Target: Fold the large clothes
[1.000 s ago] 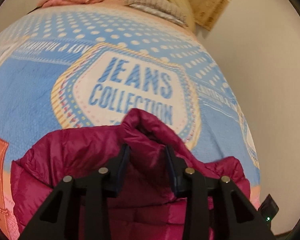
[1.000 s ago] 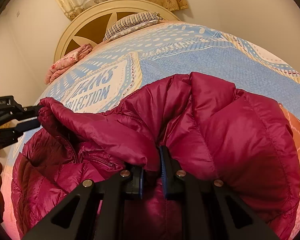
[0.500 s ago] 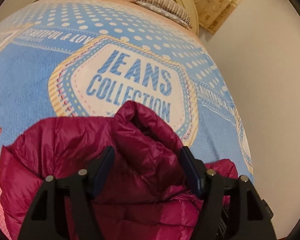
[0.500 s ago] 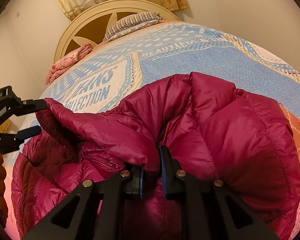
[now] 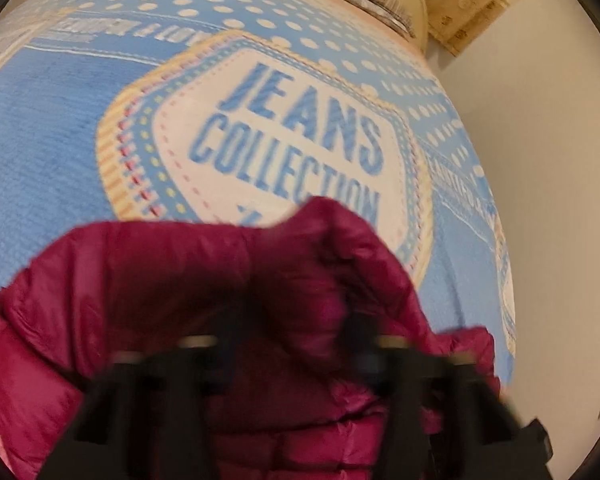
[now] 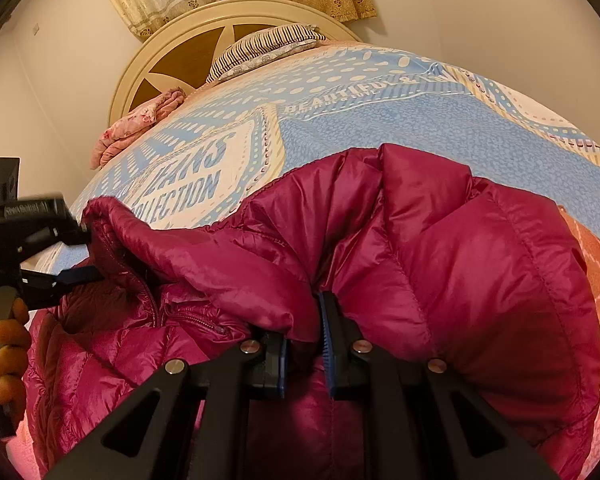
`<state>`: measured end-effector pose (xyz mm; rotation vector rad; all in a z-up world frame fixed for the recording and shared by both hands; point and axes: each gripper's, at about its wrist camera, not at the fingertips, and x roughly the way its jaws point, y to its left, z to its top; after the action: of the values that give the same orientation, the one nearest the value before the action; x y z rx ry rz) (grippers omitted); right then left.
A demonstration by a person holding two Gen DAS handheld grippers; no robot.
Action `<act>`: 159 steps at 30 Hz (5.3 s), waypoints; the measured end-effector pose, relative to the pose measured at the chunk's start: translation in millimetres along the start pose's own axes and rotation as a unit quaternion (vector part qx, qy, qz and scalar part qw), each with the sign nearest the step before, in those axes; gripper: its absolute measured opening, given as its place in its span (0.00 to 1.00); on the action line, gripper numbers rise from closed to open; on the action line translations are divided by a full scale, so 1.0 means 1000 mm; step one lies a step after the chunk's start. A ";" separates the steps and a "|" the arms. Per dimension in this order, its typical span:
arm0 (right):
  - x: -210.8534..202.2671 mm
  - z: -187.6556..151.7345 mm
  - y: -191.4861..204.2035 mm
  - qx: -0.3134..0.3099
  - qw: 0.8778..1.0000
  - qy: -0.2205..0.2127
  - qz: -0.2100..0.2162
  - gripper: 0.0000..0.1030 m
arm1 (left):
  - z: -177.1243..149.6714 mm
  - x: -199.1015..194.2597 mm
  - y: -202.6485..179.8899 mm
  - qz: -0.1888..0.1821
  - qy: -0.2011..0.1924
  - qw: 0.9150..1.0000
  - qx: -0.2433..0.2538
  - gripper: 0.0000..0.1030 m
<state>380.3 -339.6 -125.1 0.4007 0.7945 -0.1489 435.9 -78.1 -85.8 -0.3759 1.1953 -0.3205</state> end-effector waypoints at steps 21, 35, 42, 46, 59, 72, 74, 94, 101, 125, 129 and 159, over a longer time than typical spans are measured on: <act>0.001 0.000 0.000 0.000 1.000 0.000 0.001 0.13 | -0.048 -0.071 -0.021 -0.030 -0.060 0.996 0.067 0.69; 0.001 0.000 -0.001 0.000 1.000 0.000 0.001 0.13 | -0.035 -0.007 0.002 -0.052 0.015 0.996 -0.065 0.13; 0.001 0.000 0.000 0.000 1.000 0.000 0.002 0.13 | -0.070 -0.043 0.004 -0.037 -0.044 0.998 -0.026 0.13; 0.001 0.000 0.000 0.001 1.000 0.000 0.003 0.13 | -0.082 -0.039 0.016 -0.028 -0.037 0.998 -0.035 0.13; -0.028 0.006 -0.009 0.038 0.999 0.013 0.029 0.20 | -0.123 -0.022 0.034 -0.017 -0.145 0.989 -0.022 0.16; -0.003 0.065 0.068 0.036 0.998 0.026 0.040 0.30 | -0.128 -0.019 0.031 -0.020 -0.158 0.987 -0.011 0.16; 0.021 0.054 0.079 0.018 0.995 0.088 0.036 0.30 | -0.128 -0.020 0.033 -0.024 -0.158 0.987 -0.011 0.16; 0.027 -0.012 0.096 -0.181 0.983 0.024 -0.029 0.29 | -0.056 -0.086 -0.044 0.021 -0.180 0.979 0.096 0.62; 0.023 -0.014 0.093 -0.178 0.984 0.022 -0.023 0.29 | -0.078 -0.032 0.019 0.139 -0.132 0.979 0.063 0.50; 0.023 0.002 0.054 -0.169 0.977 0.015 -0.128 0.33 | -0.091 -0.013 0.017 0.174 -0.167 0.964 0.110 0.56; 0.022 0.001 0.054 -0.177 0.974 0.006 -0.138 0.33 | -0.091 -0.012 0.016 0.176 -0.168 0.964 0.112 0.56; -0.426 -0.095 -0.045 -0.065 0.961 -0.267 -0.014 0.40 | -0.246 -0.220 -0.018 0.164 -0.270 0.917 0.242 0.76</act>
<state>9.3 -350.4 108.4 0.2073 0.2742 -0.2177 130.1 -26.6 27.8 0.1690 0.5850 -0.1905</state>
